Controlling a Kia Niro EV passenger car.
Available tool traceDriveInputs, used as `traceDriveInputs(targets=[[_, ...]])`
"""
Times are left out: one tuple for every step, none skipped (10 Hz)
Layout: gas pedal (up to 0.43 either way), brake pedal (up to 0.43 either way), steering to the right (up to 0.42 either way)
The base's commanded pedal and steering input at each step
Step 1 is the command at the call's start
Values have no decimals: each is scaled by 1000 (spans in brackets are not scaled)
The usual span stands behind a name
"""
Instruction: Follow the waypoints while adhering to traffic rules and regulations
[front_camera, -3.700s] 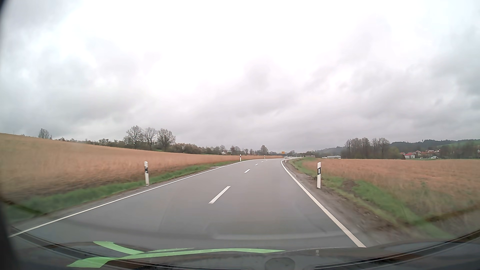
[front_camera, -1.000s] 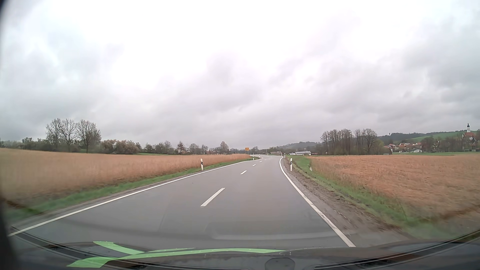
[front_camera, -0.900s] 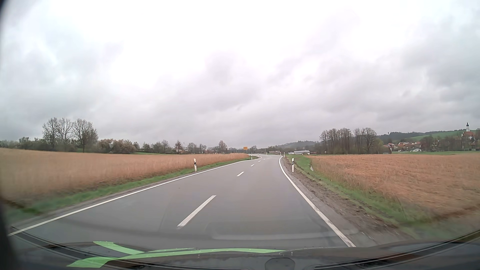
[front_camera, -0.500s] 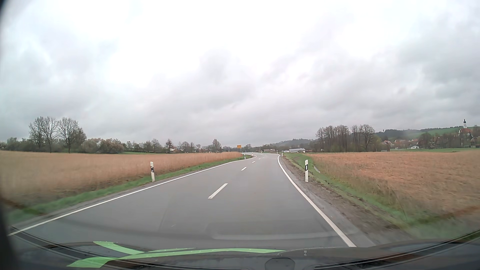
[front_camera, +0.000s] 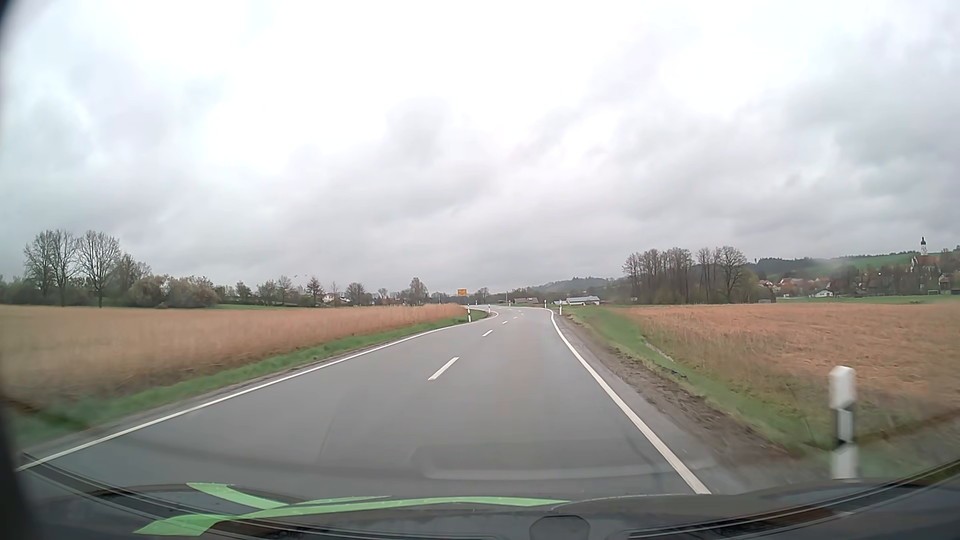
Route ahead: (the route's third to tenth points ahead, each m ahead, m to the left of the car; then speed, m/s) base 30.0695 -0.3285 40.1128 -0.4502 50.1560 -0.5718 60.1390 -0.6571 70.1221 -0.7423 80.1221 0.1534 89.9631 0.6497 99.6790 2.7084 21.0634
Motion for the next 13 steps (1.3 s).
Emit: traceDriveInputs(targets=[[0,0,7],[0,0,7],[0,0,6],[0,0,6],[0,0,6],[0,0,7],[0,0,7],[0,0,7],[0,0,7],[0,0,7],[0,0,7],[0,0,6],[0,0,4]])
